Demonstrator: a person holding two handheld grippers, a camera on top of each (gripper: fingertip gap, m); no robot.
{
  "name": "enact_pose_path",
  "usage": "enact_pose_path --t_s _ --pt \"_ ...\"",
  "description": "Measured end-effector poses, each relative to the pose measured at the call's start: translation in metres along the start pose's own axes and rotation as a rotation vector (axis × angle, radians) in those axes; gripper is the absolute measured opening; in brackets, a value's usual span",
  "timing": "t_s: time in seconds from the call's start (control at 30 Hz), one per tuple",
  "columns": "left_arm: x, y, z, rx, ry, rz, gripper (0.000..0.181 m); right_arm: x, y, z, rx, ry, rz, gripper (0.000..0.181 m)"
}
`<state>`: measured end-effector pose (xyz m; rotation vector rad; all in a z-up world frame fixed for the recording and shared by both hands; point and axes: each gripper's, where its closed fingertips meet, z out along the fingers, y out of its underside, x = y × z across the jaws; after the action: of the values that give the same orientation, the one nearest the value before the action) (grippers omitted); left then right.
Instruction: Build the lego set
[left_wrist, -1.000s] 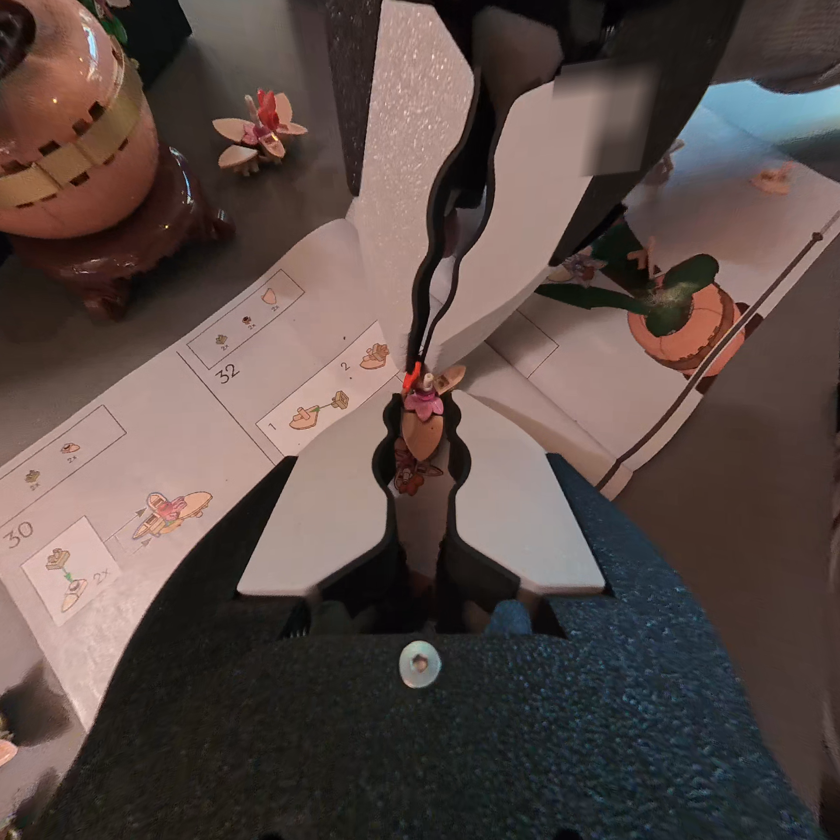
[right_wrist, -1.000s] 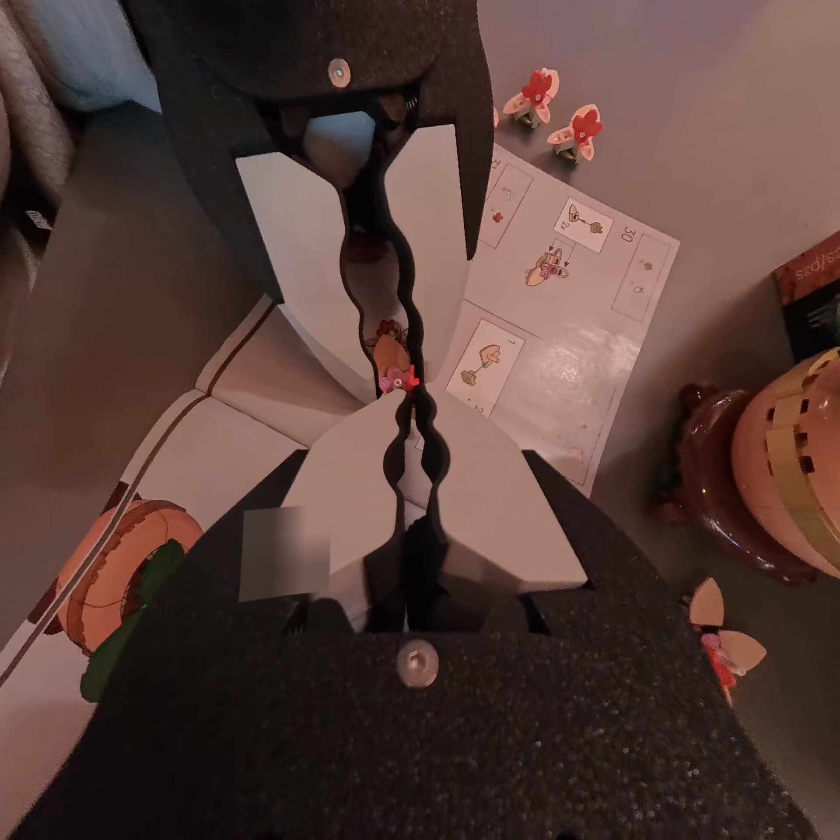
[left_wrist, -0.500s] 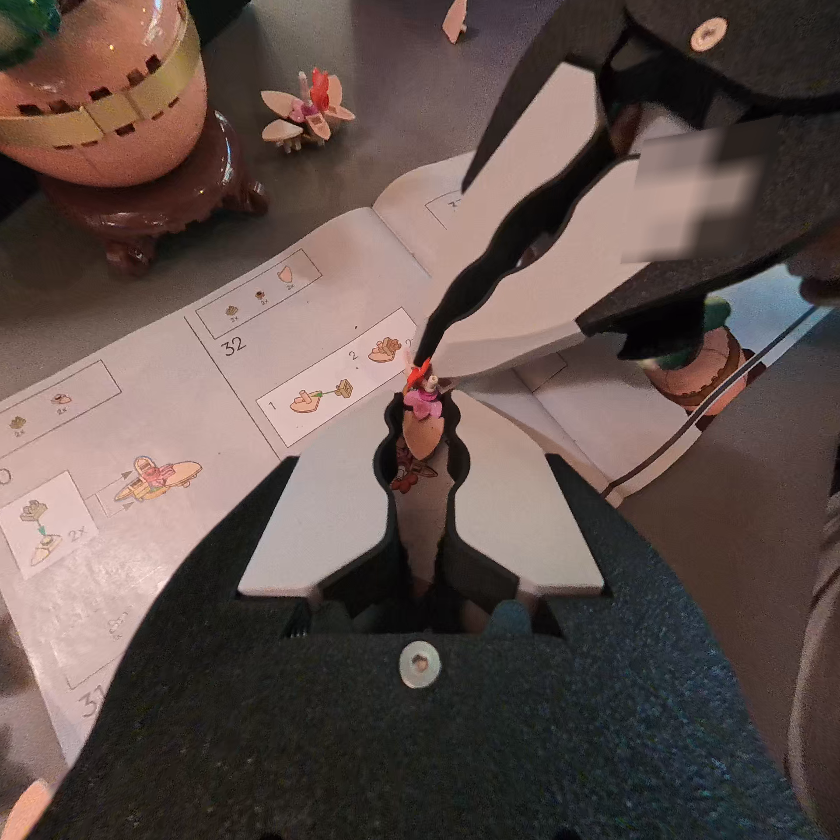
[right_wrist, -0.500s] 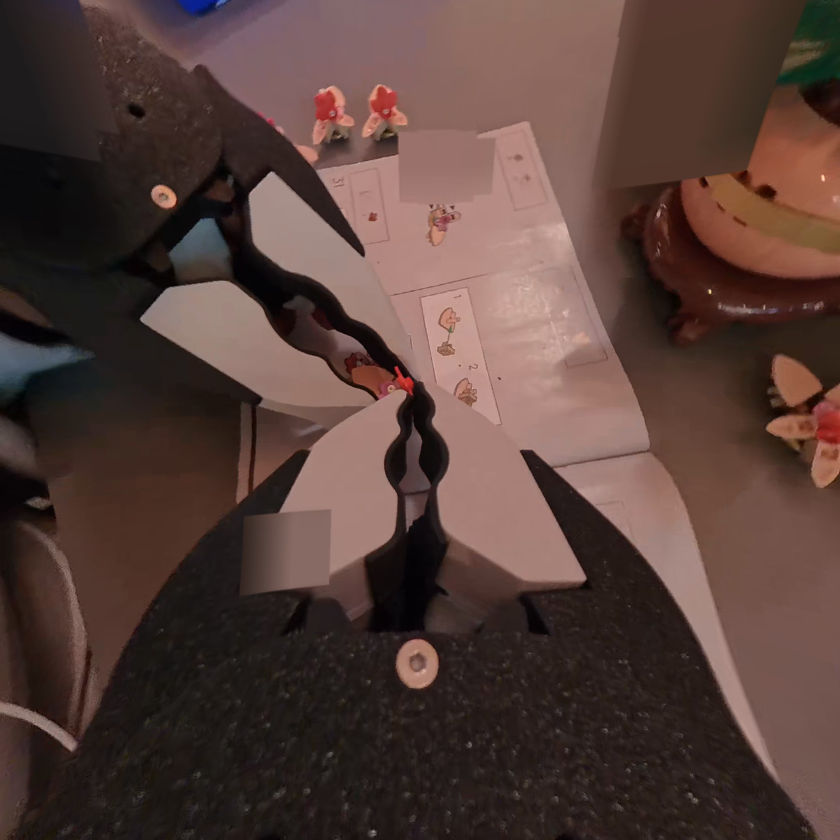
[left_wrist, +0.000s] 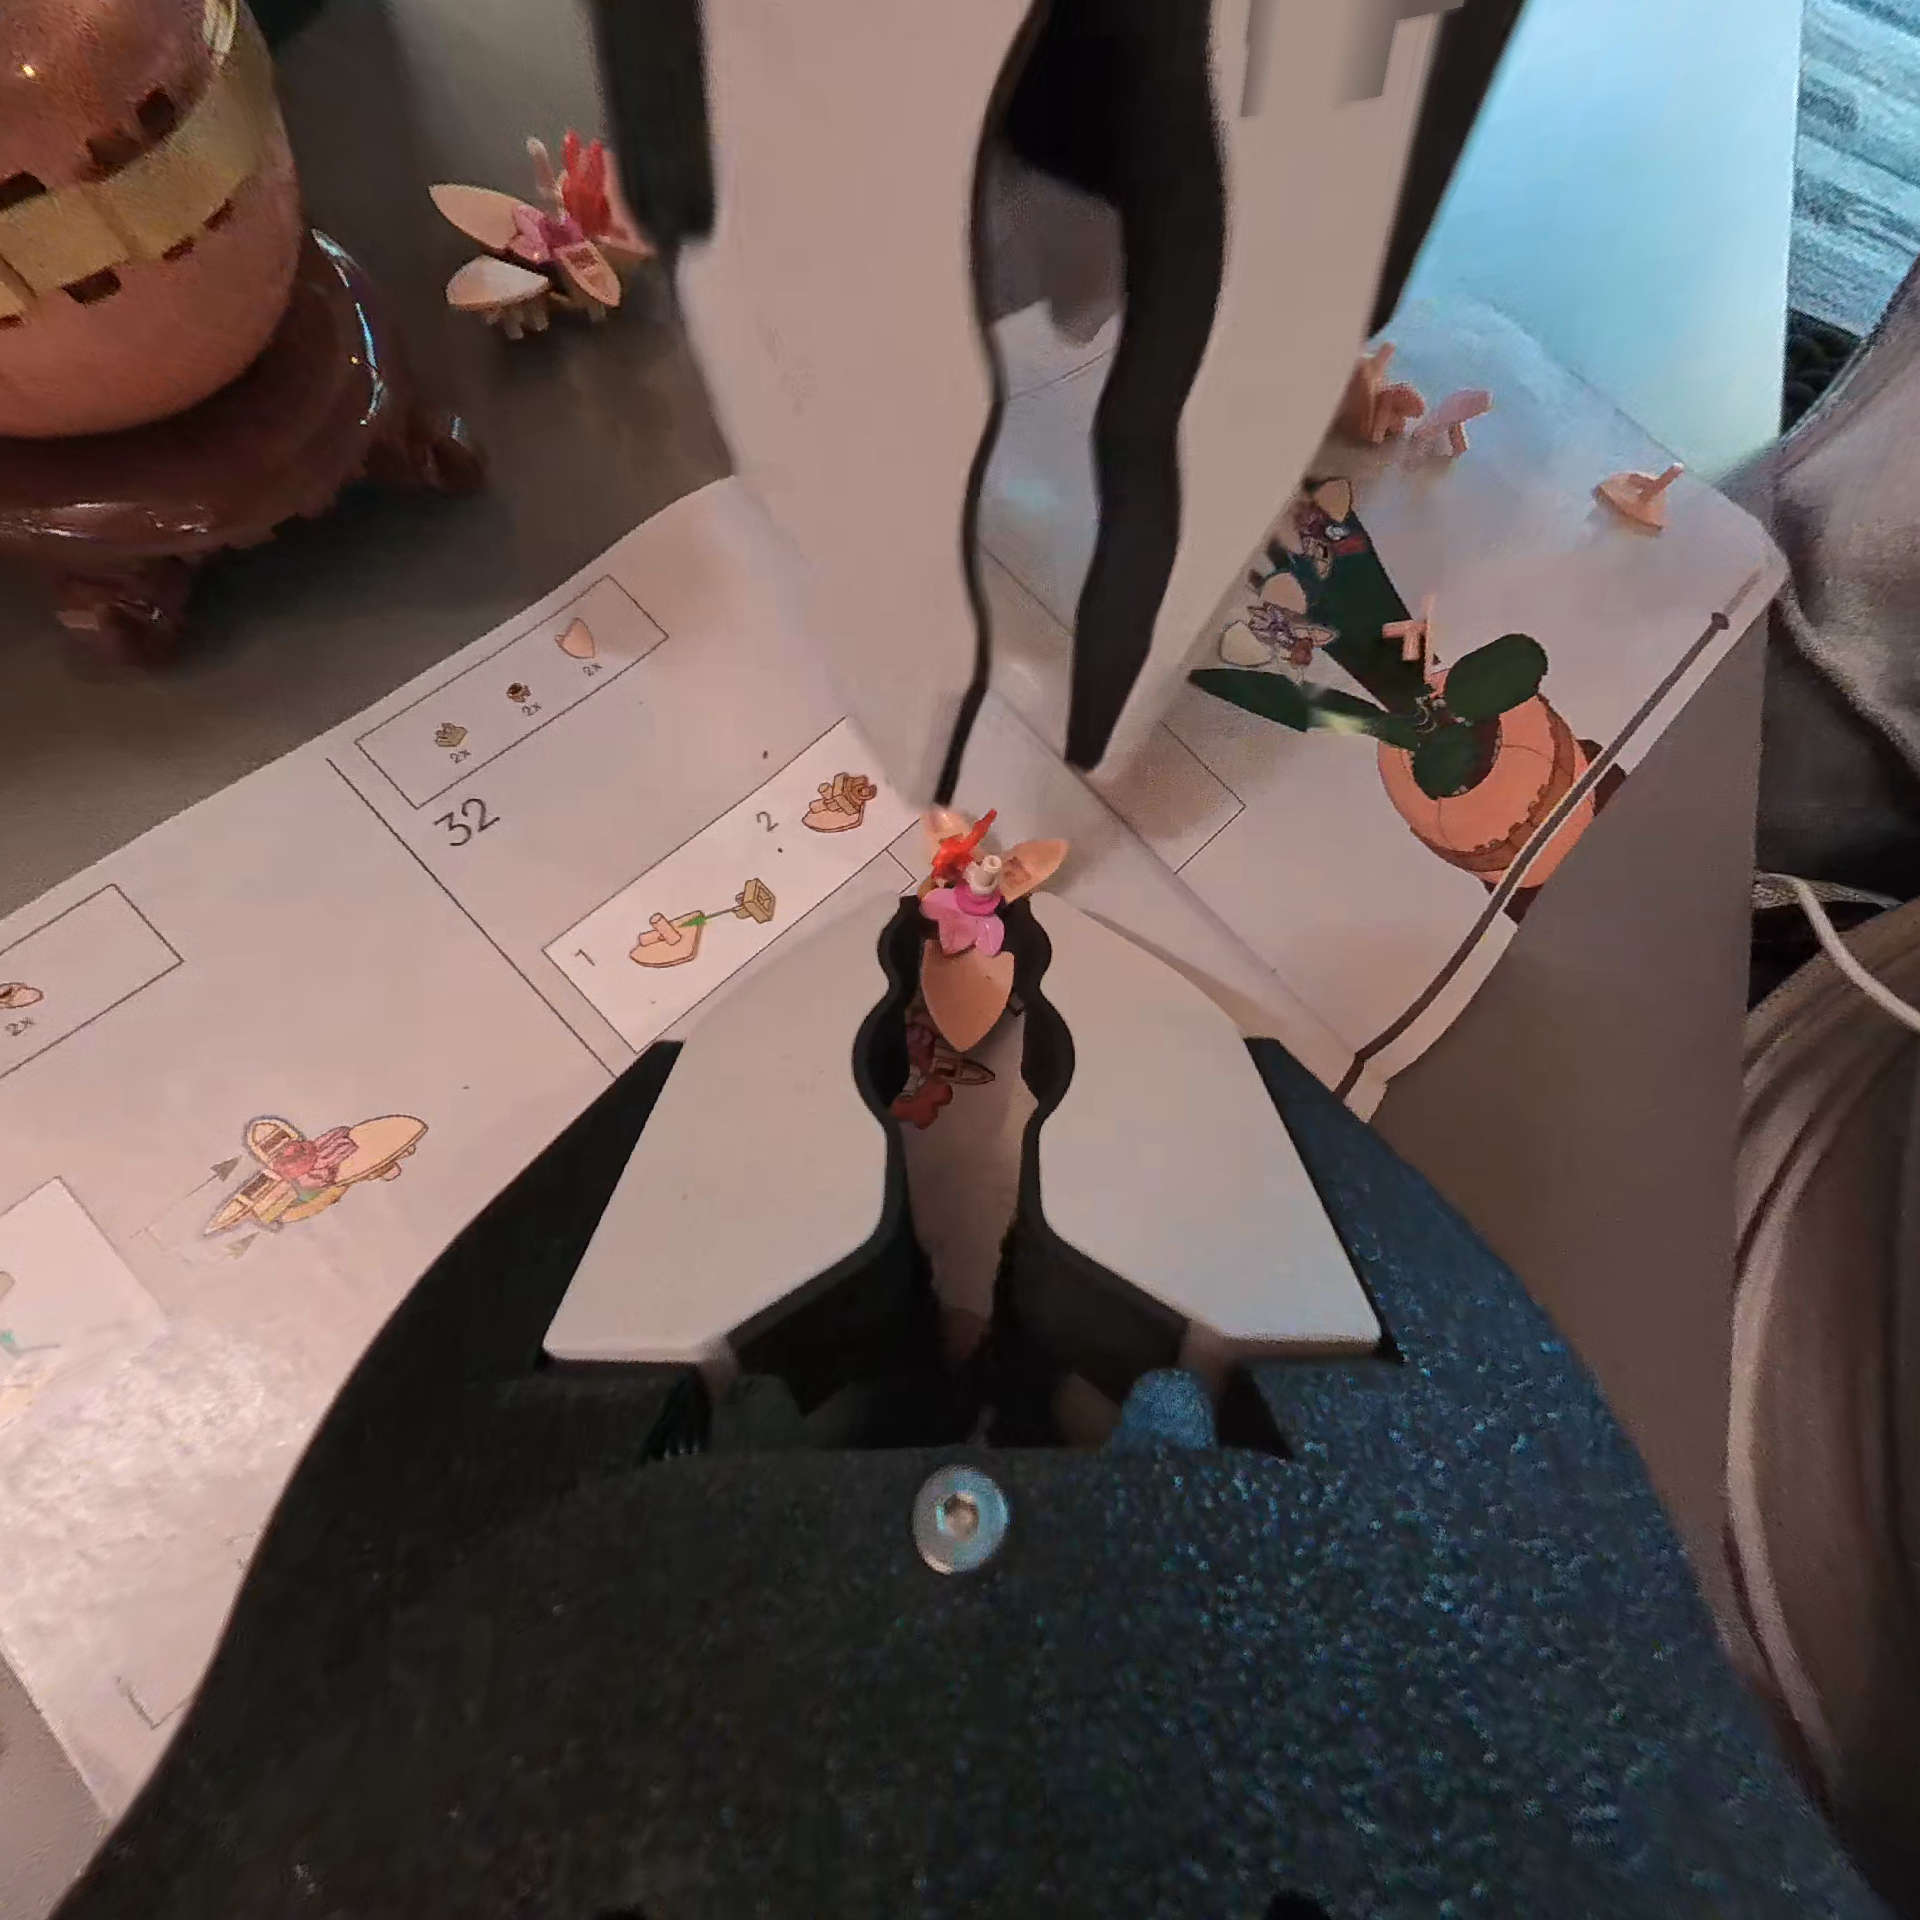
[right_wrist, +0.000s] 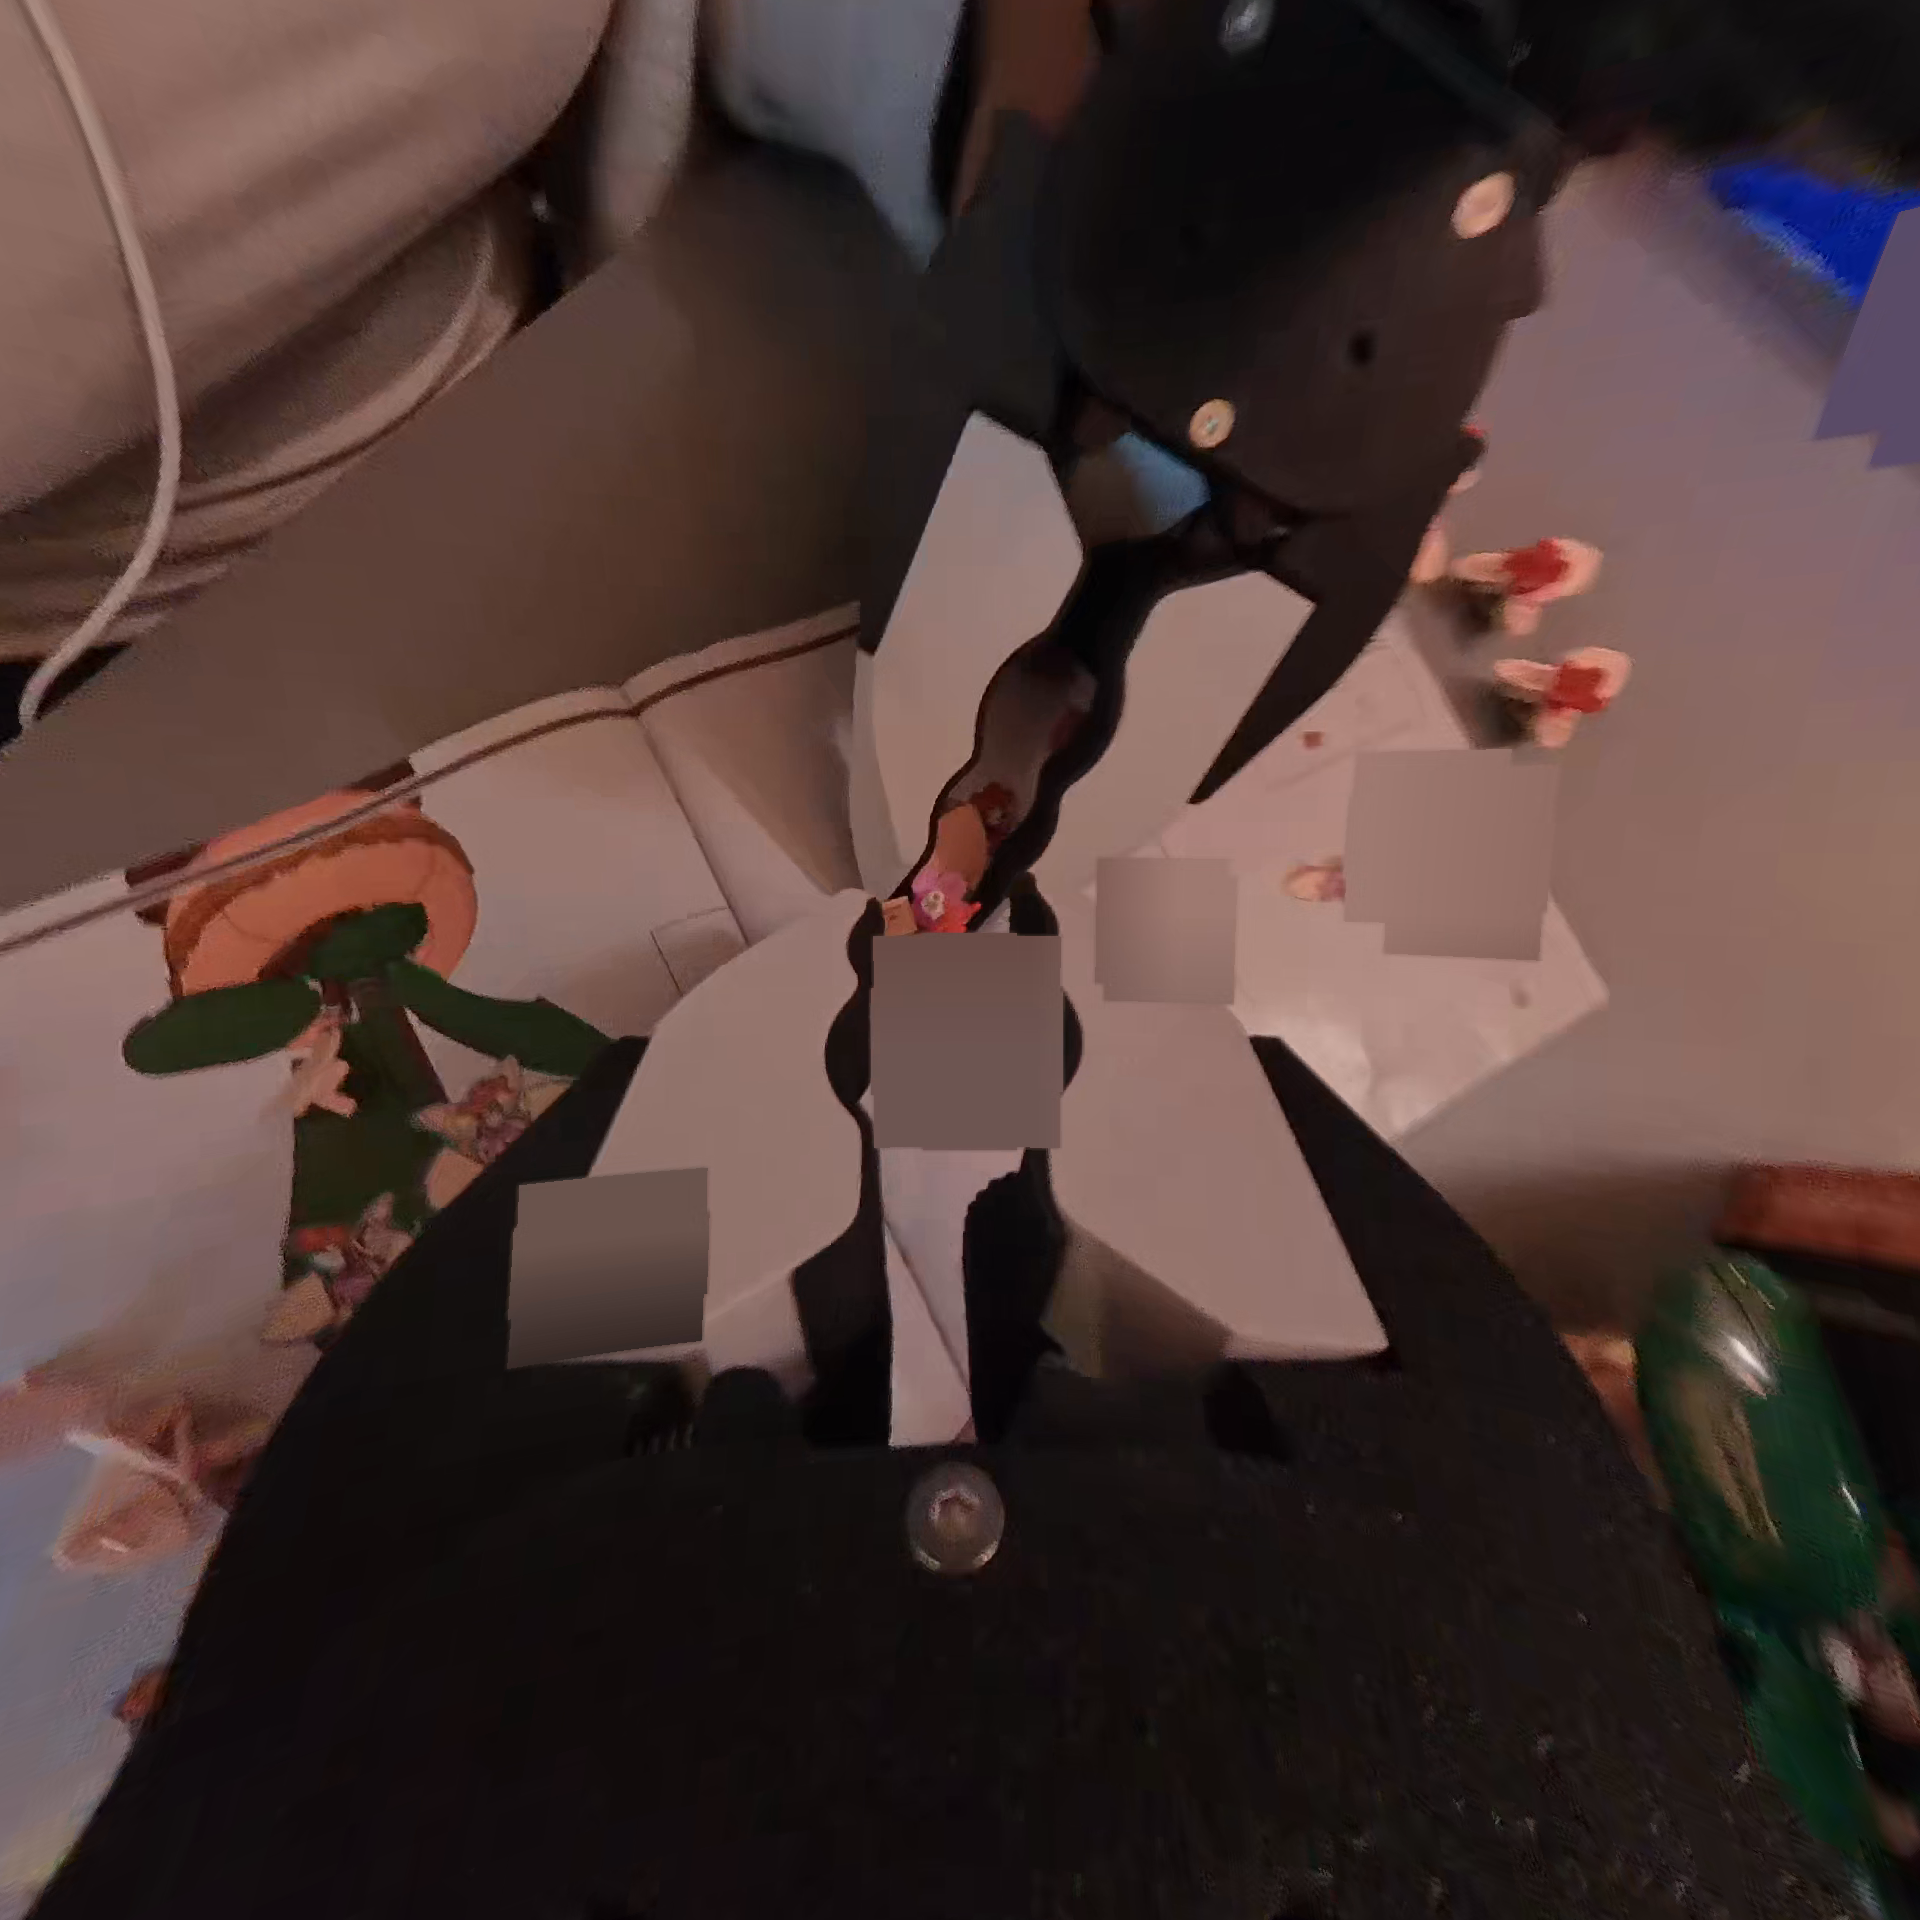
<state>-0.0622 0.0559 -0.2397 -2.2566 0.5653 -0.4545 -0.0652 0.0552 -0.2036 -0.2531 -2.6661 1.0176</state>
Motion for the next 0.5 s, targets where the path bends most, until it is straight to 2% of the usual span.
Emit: enact_pose_path --t_s 0.07,0.17,0.37,0.5 --pt "0.0 0.0 0.0 0.0 0.008 -0.004 0.017 0.001 0.012 0.011 -0.043 -0.085 -0.025 0.025" --pt "0.001 0.0 0.0 -0.001 0.019 0.0 0.016 -0.004 0.017 0.02 -0.024 -0.164 -0.04 0.015" --pt "0.001 0.0 0.0 0.0 0.027 -0.011 0.016 -0.004 0.017 0.021 0.045 -0.16 0.061 0.012" --pt "0.0 0.0 0.0 0.006 0.03 -0.037 0.016 -0.002 0.017 0.02 0.058 -0.076 0.279 0.009"
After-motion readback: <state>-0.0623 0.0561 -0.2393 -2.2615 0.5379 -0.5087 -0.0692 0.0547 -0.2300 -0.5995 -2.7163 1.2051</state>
